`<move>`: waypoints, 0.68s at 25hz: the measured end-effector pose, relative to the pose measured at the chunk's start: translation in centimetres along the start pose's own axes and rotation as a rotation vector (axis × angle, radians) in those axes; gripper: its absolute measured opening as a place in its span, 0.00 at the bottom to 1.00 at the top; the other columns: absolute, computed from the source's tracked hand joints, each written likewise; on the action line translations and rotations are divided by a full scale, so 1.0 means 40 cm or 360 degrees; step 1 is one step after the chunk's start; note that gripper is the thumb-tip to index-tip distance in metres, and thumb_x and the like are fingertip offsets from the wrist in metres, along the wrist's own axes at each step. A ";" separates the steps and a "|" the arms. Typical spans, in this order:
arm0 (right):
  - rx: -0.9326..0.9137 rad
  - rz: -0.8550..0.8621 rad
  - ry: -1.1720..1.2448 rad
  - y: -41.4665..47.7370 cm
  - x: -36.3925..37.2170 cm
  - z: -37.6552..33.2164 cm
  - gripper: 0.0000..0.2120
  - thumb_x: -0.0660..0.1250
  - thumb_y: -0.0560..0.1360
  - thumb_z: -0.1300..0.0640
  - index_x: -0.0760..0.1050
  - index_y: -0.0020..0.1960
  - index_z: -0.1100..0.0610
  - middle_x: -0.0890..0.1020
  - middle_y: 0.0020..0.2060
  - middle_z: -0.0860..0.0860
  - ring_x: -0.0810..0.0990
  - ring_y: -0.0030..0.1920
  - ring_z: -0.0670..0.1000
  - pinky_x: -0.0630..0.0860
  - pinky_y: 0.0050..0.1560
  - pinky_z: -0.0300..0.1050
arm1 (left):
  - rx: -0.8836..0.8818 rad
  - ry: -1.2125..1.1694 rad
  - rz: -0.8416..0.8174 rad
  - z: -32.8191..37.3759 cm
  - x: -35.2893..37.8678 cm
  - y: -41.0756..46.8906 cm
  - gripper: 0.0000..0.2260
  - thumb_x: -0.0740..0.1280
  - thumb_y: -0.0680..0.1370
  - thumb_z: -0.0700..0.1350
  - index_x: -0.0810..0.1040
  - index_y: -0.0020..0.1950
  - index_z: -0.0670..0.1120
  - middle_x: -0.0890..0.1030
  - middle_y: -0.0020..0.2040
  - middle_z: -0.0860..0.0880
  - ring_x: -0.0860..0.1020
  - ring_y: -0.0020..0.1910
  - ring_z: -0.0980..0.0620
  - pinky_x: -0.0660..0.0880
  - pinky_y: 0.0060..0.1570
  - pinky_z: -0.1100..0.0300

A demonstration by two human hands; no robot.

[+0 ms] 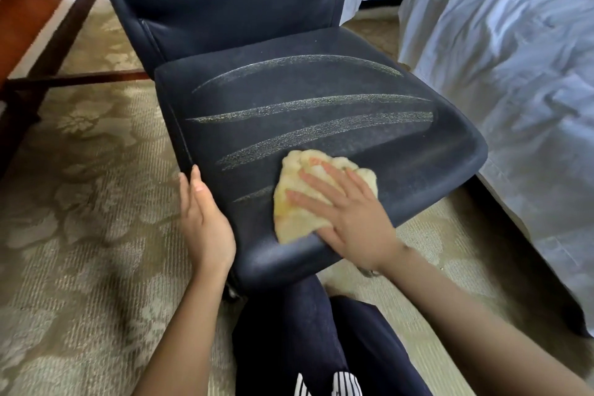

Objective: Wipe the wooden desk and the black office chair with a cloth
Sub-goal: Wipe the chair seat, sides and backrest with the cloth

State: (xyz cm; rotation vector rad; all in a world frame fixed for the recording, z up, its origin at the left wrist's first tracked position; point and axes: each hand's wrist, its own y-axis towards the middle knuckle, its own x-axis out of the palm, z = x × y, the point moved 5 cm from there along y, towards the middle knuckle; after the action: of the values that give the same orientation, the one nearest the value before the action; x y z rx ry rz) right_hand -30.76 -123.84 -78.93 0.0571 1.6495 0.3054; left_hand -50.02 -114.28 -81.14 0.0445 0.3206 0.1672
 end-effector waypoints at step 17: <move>0.0098 -0.0205 0.0153 0.220 0.016 -0.118 0.21 0.53 0.79 0.43 0.57 0.71 0.33 0.57 0.75 0.41 0.49 0.75 0.57 0.43 0.72 0.60 | 0.0430 -0.0026 0.0139 0.053 -0.029 -0.035 0.22 0.48 0.81 0.46 0.72 0.68 0.38 0.74 0.67 0.42 0.69 0.69 0.46 0.62 0.71 0.52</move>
State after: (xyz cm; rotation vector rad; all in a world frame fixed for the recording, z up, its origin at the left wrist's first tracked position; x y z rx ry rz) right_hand -36.73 -116.01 -77.17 -0.0176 1.7491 0.1610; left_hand -50.20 -115.91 -78.87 0.3273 0.3235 0.2095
